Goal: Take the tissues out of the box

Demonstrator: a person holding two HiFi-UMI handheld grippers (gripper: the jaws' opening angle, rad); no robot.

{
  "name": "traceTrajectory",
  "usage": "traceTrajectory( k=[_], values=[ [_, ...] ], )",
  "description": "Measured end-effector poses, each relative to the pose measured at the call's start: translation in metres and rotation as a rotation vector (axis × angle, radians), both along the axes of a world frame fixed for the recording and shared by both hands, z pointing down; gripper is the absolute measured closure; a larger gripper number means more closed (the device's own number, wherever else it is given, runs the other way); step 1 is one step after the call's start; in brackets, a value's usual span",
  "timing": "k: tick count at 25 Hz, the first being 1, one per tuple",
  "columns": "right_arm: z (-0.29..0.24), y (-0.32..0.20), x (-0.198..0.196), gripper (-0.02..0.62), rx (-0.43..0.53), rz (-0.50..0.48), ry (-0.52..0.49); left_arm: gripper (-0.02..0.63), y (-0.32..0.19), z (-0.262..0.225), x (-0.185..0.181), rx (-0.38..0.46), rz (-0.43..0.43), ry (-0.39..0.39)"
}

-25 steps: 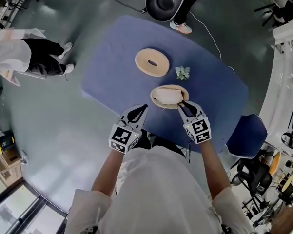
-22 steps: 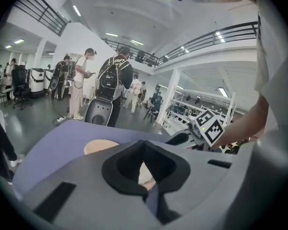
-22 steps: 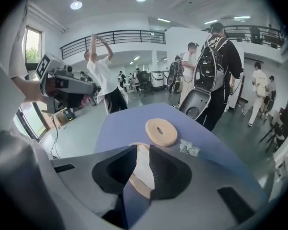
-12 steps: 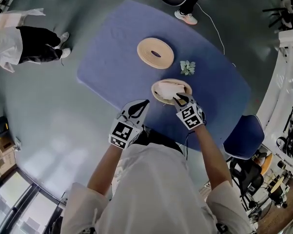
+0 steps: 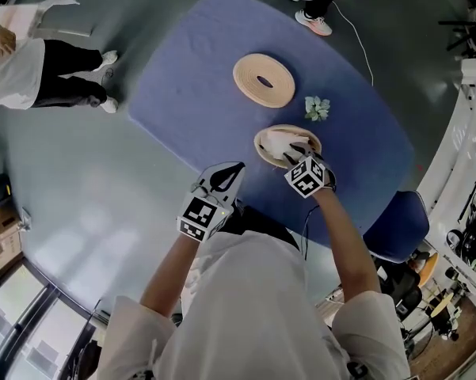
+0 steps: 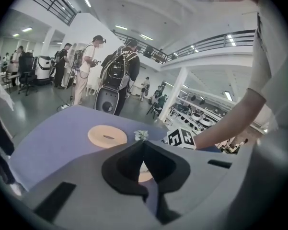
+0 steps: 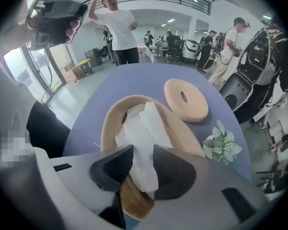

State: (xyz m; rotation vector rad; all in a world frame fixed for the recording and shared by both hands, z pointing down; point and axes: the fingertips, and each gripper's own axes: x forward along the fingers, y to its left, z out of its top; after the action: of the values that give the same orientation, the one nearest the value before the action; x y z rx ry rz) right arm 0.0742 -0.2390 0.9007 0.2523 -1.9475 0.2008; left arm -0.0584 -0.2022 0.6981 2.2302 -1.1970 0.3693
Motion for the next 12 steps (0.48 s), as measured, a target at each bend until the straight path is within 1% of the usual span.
traceTrajectory(
  k=[3, 4, 6, 7, 12],
  values=[
    [0.013, 0.000, 0.002, 0.448, -0.007, -0.013, 0.037, 0.598, 0.001, 0.003, -0.002, -0.008, -0.011, 0.004],
    [0.015, -0.001, 0.002, 0.457, -0.007, -0.010, 0.041, 0.598, 0.001, 0.004, -0.002, -0.011, -0.012, 0.005],
    [0.013, -0.004, 0.001, 0.529, 0.001, -0.002, 0.036, 0.598, 0.000, 0.005, -0.004, -0.014, -0.013, 0.005],
    [0.011, -0.005, 0.000, 0.538, 0.006, 0.000, 0.033, 0.598, 0.001, 0.005, -0.005, -0.015, -0.013, 0.006],
    [-0.006, -0.006, -0.003, 0.551, 0.020, 0.006, -0.001, 0.598, -0.001, 0.001, -0.009, -0.020, -0.013, 0.008]
  ],
)
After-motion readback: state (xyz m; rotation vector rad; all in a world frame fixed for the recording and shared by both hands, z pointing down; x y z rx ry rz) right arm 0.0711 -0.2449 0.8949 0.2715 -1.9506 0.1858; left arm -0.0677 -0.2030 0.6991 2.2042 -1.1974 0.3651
